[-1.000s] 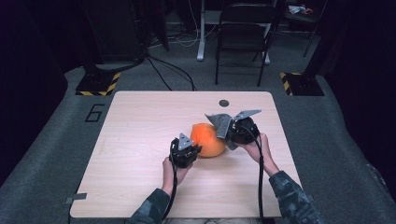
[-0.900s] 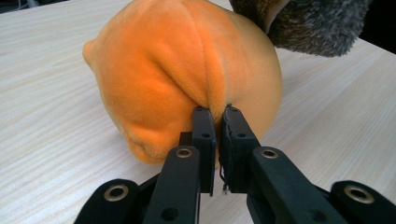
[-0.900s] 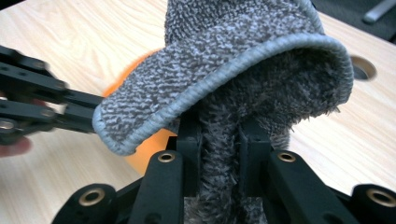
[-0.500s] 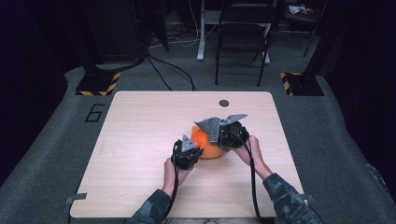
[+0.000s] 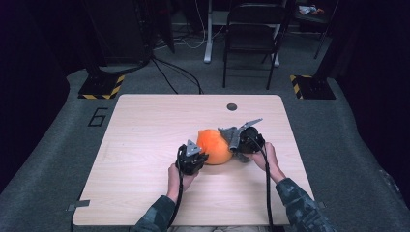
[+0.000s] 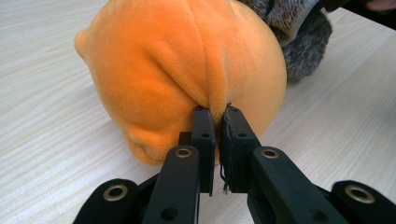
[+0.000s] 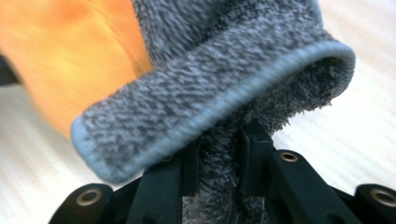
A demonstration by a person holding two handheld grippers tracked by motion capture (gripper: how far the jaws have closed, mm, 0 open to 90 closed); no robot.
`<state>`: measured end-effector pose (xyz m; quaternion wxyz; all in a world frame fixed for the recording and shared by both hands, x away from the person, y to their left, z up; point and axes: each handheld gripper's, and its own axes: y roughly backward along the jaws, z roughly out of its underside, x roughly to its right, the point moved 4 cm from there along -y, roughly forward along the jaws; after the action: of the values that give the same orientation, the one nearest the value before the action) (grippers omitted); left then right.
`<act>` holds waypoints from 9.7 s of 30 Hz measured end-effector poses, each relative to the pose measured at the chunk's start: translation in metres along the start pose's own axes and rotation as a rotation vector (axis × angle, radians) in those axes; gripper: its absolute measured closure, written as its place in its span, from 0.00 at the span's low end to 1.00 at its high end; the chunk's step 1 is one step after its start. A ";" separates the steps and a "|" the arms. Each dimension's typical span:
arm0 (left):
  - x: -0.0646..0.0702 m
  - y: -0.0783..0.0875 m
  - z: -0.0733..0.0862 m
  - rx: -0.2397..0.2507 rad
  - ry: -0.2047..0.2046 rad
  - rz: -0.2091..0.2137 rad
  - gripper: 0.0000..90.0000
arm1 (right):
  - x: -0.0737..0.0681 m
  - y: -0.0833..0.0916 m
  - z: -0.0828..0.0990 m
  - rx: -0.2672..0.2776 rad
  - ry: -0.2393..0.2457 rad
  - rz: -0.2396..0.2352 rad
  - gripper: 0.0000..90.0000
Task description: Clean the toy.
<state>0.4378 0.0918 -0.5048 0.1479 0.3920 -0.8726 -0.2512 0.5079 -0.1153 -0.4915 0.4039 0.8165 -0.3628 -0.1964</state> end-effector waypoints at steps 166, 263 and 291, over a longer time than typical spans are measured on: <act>0.012 0.007 -0.010 0.049 -0.088 -0.001 0.94 | -0.039 0.034 -0.022 0.138 0.130 -0.057 0.81; 0.007 0.019 -0.023 0.122 -0.034 -0.044 0.92 | -0.065 0.045 -0.034 0.181 0.189 0.017 0.82; -0.001 0.017 -0.018 0.125 -0.011 -0.048 0.91 | -0.006 -0.013 0.008 -0.065 0.050 0.061 0.81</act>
<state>0.4365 0.0963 -0.4808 0.1123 0.4197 -0.8778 -0.2016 0.5051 -0.1098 -0.5067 0.4449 0.7962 -0.3707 -0.1751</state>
